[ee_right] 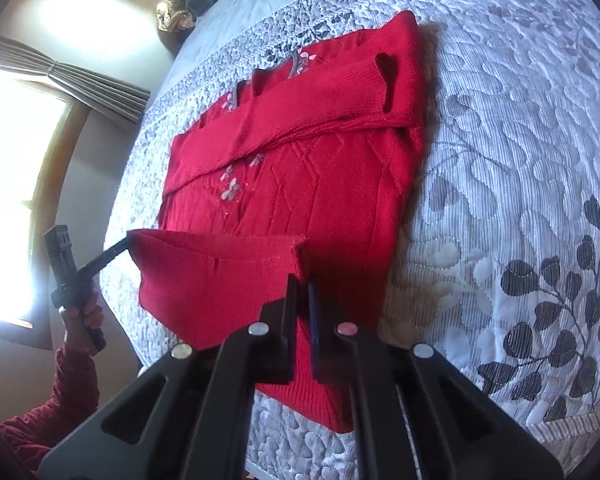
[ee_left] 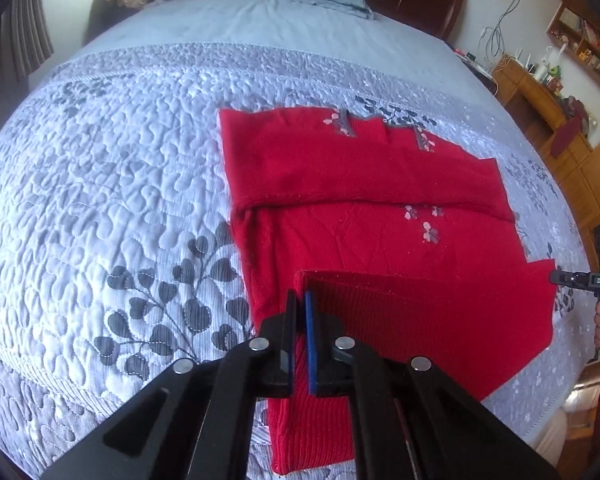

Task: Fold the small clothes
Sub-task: 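Lift the held hem with both tools and fold it over toward the collar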

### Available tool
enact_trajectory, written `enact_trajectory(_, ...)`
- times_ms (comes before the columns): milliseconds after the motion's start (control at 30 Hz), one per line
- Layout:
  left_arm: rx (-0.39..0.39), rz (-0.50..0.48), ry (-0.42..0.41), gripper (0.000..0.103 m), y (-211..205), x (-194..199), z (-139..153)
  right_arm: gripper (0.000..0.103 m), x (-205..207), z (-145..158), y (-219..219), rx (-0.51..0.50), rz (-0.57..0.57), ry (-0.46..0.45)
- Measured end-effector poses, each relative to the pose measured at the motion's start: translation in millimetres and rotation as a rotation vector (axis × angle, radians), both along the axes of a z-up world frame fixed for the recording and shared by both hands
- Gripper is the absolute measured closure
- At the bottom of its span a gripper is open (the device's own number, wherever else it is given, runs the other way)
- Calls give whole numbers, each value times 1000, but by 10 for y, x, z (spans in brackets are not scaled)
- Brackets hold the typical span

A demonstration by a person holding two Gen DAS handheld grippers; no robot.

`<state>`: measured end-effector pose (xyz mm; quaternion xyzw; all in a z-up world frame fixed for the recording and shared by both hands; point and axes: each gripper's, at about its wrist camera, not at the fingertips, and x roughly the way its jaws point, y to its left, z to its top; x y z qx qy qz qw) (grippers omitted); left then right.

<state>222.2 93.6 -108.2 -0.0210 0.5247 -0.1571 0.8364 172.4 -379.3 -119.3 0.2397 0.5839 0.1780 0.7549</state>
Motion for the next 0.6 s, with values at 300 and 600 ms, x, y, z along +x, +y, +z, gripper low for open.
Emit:
enact_trajectory(300,-38,64,-19,99,-89,414,178,100,345,296,-72,-18,-17,-40)
enact_trajectory(600,-45,158,-106,99,-141,1397,584,100,1259,776,-280,-59,-62,-119)
